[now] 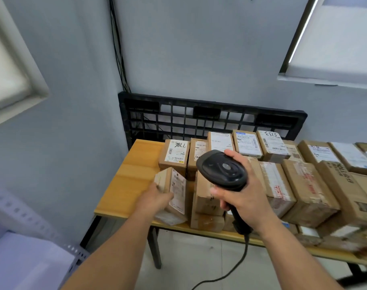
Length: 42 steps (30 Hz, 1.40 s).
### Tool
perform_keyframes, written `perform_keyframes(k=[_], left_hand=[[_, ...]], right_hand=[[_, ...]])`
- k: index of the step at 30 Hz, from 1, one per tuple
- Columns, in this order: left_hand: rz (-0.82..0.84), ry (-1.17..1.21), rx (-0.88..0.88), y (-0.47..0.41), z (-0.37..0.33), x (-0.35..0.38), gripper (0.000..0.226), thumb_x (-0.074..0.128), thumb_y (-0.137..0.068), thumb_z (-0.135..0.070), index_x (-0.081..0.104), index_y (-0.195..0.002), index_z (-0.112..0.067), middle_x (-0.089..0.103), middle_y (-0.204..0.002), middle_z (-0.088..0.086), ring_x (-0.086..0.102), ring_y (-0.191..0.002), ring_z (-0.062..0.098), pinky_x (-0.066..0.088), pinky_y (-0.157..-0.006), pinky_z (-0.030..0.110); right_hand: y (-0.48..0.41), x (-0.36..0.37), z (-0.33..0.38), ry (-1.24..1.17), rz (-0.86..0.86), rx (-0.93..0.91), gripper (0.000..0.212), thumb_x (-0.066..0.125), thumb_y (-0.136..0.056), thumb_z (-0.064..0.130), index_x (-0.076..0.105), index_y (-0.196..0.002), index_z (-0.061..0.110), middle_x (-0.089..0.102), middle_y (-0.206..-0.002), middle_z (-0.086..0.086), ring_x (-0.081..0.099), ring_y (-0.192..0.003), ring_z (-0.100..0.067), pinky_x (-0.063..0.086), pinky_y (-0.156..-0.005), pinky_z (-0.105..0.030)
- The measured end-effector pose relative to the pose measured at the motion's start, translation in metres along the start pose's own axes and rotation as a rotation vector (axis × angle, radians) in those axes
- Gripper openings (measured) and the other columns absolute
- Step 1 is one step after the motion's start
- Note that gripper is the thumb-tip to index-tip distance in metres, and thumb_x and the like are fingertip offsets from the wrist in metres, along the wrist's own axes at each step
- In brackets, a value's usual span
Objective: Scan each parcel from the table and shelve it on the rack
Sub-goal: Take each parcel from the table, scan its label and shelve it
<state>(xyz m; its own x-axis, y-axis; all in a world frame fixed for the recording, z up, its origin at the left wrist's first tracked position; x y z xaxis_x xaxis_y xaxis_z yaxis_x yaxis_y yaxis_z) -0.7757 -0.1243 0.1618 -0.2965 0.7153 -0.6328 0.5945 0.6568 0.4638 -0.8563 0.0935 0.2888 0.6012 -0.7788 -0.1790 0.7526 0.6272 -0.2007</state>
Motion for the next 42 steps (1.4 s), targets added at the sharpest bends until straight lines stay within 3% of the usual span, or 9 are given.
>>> perform_keyframes(k=[3,7,9,11,13,17,21,35,42], left_hand=[[0.13,0.466,-0.096,0.012,0.014,-0.006,0.063,0.062,-0.089,-0.006,0.032,-0.142,-0.021,0.057,-0.108,0.002,0.055,-0.094,0.021,0.048,-0.067,0.033],[0.1,0.654,-0.005,0.01,0.024,-0.026,0.087,0.07,-0.082,0.0,0.022,-0.146,-0.036,0.061,-0.112,-0.003,0.06,-0.094,0.019,0.051,-0.058,0.033],[0.056,0.654,0.096,0.011,0.02,-0.041,0.099,0.074,-0.078,-0.001,0.017,-0.149,-0.041,0.059,-0.123,-0.001,0.06,-0.101,0.019,0.056,-0.062,0.034],[0.003,0.635,0.194,0.015,0.014,-0.056,0.105,0.076,-0.075,0.0,0.015,-0.15,-0.042,0.058,-0.129,0.003,0.059,-0.112,0.023,0.057,-0.084,0.046],[-0.037,0.611,0.256,0.02,0.008,-0.067,0.107,0.076,-0.076,0.001,0.012,-0.151,-0.04,0.056,-0.127,0.002,0.056,-0.115,0.022,0.052,-0.094,0.049],[-0.094,0.548,0.347,0.03,0.0,-0.079,0.107,0.078,-0.077,-0.003,0.01,-0.153,-0.035,0.049,-0.121,-0.004,0.05,-0.112,0.016,0.049,-0.086,0.032],[-0.118,0.528,0.365,0.036,-0.002,-0.083,0.107,0.078,-0.077,-0.005,0.01,-0.153,-0.036,0.049,-0.123,-0.003,0.05,-0.12,0.021,0.044,-0.101,0.047],[-0.173,0.543,0.355,0.058,-0.013,-0.08,0.11,0.078,-0.077,-0.006,0.007,-0.153,-0.04,0.047,-0.137,0.004,0.048,-0.126,0.025,0.041,-0.103,0.049],[-0.266,0.552,0.385,0.085,-0.019,-0.082,0.106,0.077,-0.078,-0.005,0.009,-0.153,-0.036,0.048,-0.122,-0.004,0.049,-0.124,0.024,0.044,-0.095,0.041]], right_hand=[[0.001,0.013,-0.004,-0.007,0.03,0.012,0.081,0.079,-0.073,-0.005,0.046,-0.132,0.039,0.055,-0.124,0.002,0.066,-0.061,-0.014,0.056,-0.053,-0.031],[0.0,0.03,-0.005,-0.033,0.061,0.032,0.082,0.079,-0.075,-0.003,0.044,-0.134,0.042,0.059,-0.12,-0.006,0.063,-0.055,-0.024,0.058,-0.053,-0.036],[0.0,0.035,-0.003,-0.073,0.074,0.025,0.081,0.079,-0.075,-0.002,0.044,-0.135,0.041,0.06,-0.115,-0.015,0.062,-0.055,-0.026,0.056,-0.052,-0.035],[-0.001,0.041,0.003,-0.135,0.082,0.014,0.08,0.081,-0.073,0.001,0.046,-0.134,0.039,0.061,-0.112,-0.02,0.061,-0.054,-0.029,0.054,-0.051,-0.038],[-0.002,0.046,0.011,-0.198,0.092,0.005,0.08,0.082,-0.071,0.001,0.047,-0.133,0.038,0.063,-0.107,-0.02,0.059,-0.051,-0.032,0.053,-0.051,-0.043],[-0.002,0.054,0.021,-0.289,0.117,0.007,0.08,0.084,-0.069,0.003,0.05,-0.131,0.04,0.066,-0.096,-0.014,0.058,-0.05,-0.032,0.051,-0.051,-0.043],[0.002,0.056,0.024,-0.3,0.134,-0.016,0.075,0.079,-0.072,0.0,0.052,-0.127,0.042,0.066,-0.093,-0.013,0.057,-0.049,-0.033,0.051,-0.049,-0.042],[0.016,0.034,0.026,-0.296,0.18,-0.006,0.076,0.074,-0.076,-0.01,0.048,-0.132,0.036,0.067,-0.087,-0.012,0.055,-0.049,-0.033,0.049,-0.05,-0.042],[0.02,0.022,0.031,-0.216,0.212,-0.053,0.081,0.078,-0.075,-0.004,0.046,-0.132,0.044,0.064,-0.111,-0.013,0.062,-0.054,-0.029,0.055,-0.056,-0.047]])
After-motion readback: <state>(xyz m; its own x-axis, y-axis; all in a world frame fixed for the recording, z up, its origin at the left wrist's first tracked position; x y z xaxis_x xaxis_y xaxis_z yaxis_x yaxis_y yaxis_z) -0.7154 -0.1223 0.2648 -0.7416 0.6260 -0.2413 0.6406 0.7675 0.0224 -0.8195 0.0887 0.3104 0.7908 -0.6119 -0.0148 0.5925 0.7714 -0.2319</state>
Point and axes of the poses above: each hand's wrist, its own y-axis away from the middle knuckle, its own x-axis out of the palm, z = x × y, the point moved 6 cm from there along -y, towards the middle knuckle
